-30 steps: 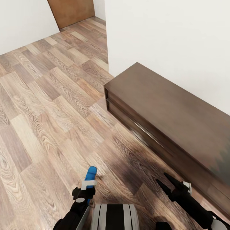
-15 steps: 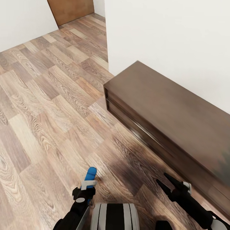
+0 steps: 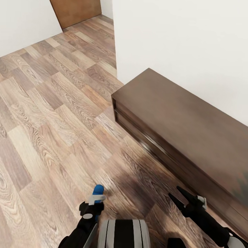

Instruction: In the bedroom, move the book from the bed onto either nightstand, and place the two sandals side by side next to the bed.

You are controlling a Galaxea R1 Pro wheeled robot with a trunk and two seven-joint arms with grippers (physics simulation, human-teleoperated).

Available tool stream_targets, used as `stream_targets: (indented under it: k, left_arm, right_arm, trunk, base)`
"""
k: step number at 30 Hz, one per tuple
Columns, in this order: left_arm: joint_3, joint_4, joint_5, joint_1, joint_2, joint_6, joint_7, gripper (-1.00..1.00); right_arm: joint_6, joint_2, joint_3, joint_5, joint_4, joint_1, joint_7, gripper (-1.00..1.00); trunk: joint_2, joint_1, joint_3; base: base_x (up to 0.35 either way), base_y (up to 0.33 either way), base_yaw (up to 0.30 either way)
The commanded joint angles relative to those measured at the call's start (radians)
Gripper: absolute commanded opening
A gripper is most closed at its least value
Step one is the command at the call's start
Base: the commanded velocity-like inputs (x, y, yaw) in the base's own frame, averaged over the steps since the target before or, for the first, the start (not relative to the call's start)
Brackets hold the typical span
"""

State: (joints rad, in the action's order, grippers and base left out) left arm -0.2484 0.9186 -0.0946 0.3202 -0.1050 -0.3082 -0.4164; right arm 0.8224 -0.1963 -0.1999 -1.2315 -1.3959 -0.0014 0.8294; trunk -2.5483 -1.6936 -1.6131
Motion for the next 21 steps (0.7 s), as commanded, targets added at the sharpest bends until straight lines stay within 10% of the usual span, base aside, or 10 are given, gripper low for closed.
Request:
stream_targets:
  k: [1, 21]
  left_arm:
    - [-0.012, 0.001, -0.010, 0.000, 0.001, -0.003, -0.009, 1.00]
    - [-0.040, -0.001, -0.010, 0.000, 0.001, -0.003, -0.009, 1.00]
  right_arm:
    - [0.005, 0.000, 0.000, -0.003, 0.000, 0.000, 0.000, 1.00]
    - [0.005, 0.000, 0.000, -0.003, -0.001, 0.000, 0.000, 1.00]
  trunk:
    - [0.000, 0.000, -0.001]
    - [-0.002, -0.004, -0.031]
  base:
    - [0.061, 0.000, 0.000]
    - [0.007, 0.000, 0.000]
